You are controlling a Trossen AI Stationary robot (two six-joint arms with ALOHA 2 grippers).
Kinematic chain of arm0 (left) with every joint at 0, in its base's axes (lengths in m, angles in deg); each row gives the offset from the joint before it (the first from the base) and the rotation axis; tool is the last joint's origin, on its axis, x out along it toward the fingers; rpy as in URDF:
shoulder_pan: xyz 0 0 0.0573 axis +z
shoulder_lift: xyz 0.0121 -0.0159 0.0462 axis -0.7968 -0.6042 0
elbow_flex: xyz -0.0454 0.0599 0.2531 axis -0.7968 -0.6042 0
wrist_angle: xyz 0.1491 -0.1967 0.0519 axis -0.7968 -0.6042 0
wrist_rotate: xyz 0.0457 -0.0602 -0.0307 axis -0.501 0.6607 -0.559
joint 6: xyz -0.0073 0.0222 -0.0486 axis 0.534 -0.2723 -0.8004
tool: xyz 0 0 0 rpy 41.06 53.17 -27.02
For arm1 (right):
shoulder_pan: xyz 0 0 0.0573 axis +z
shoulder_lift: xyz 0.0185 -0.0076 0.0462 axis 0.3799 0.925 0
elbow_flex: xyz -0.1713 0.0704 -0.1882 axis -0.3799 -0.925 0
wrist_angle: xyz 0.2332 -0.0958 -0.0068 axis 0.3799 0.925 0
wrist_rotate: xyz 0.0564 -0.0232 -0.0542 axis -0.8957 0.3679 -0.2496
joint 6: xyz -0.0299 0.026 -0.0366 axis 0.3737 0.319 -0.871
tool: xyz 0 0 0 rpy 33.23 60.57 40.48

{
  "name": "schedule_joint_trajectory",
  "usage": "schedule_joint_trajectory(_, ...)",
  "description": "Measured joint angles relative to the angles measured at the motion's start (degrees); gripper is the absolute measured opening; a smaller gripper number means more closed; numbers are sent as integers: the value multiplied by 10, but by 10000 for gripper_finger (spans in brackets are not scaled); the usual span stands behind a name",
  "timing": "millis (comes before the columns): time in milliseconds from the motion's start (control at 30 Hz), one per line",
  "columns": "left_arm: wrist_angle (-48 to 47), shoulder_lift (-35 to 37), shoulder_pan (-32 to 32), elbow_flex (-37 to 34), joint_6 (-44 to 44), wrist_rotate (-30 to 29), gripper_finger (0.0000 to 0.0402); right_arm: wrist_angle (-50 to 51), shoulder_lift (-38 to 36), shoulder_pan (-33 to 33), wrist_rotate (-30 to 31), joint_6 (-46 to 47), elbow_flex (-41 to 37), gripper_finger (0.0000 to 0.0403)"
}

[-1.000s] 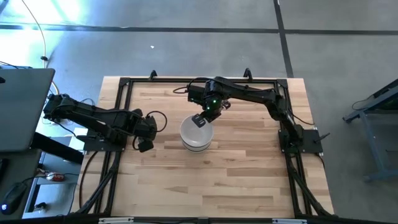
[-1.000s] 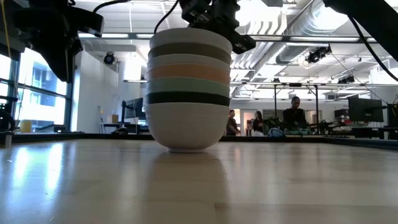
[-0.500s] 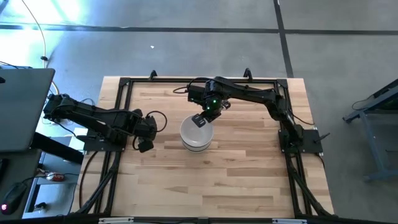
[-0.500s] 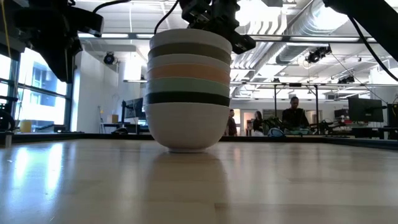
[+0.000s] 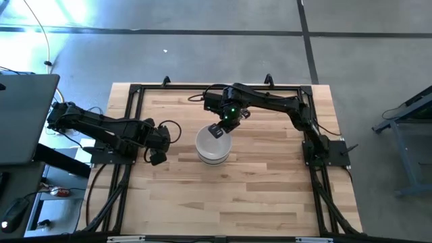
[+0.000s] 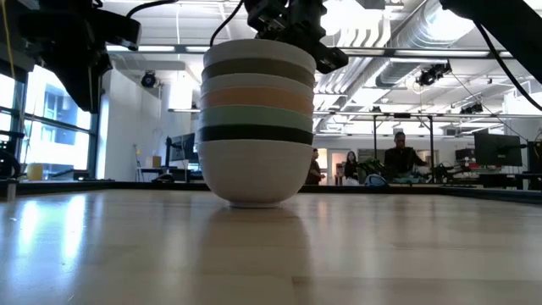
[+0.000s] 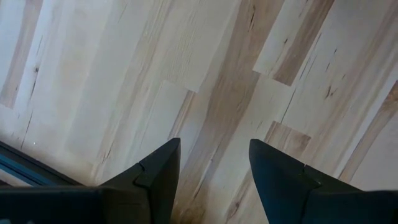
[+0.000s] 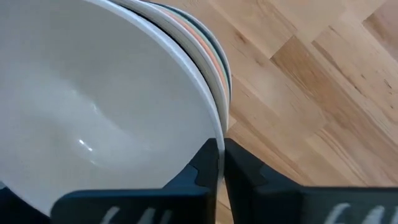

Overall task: Nest bowls inside each other
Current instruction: Stack the white bowl on the gray bowl, then return to Home Position

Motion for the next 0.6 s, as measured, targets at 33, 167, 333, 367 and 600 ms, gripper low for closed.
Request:
schedule_joint_trajectory(33, 0, 0, 0, 0, 0, 0, 181, 0, 0, 0, -3, 0, 0, 11)
schedule_joint_trajectory(167, 0, 0, 0, 0, 0, 0, 181, 0, 0, 0, -8, 0, 0, 51)
schedule_joint_trajectory(333, 1, 0, 0, 0, 0, 0, 181, 0, 0, 0, -7, 3, 0, 98)
schedule_joint_trajectory(367, 1, 0, 0, 0, 0, 0, 181, 0, 0, 0, -2, 3, 0, 103)
schedule_joint_trajectory(600, 2, 0, 0, 0, -1, 0, 181, 1, -1, 0, 8, -3, 2, 110)
